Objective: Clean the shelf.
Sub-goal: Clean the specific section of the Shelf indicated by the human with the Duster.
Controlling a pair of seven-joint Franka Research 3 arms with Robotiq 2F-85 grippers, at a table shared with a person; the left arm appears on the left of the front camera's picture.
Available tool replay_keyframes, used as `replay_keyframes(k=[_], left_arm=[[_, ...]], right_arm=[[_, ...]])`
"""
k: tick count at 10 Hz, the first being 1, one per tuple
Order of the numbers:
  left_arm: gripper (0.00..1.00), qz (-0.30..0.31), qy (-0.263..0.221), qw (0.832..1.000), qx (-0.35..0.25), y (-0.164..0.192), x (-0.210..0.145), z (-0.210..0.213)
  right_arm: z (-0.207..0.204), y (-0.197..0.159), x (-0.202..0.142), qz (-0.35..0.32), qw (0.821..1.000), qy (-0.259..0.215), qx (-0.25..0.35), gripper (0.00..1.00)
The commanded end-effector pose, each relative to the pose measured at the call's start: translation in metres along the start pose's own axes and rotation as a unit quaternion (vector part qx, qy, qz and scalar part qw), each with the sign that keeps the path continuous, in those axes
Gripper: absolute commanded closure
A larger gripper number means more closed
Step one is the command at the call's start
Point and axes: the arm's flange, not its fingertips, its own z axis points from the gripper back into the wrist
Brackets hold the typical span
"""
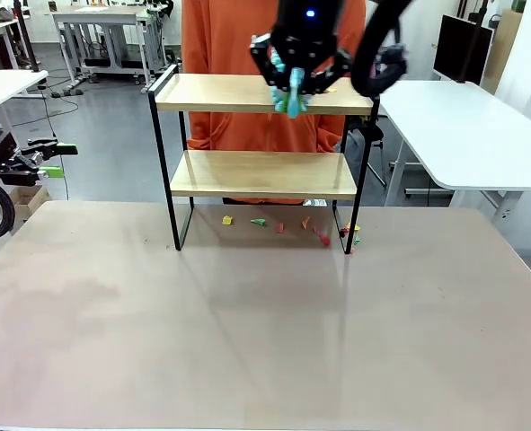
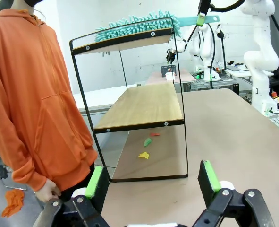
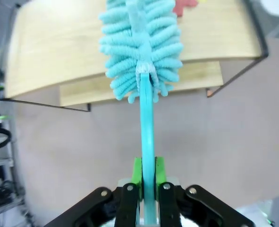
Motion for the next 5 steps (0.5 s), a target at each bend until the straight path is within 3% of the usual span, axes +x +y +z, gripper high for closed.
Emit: replay_keyframes(k=[1,3,5], left_arm=[[0.0,0.001,0.004,1.0,-0.004,-0.002,0.003,-0.002],[0.0,0.001,0.004,1.0,-0.004,-0.002,0.003,-0.002],[0.0,0.001,0.004,1.0,-0.004,-0.002,0.003,-0.002]], right_arm=[[-0.009,-0.039,-0.011,-0.003,1.0,0.009,-0.003,0.87],[0.0,-0.074,-0.006,-0.027,0.999,0.001,-0.036,0.87],[0.018,-0.093,-0.008,-0.04,0.996,-0.038,-0.076,0.87]])
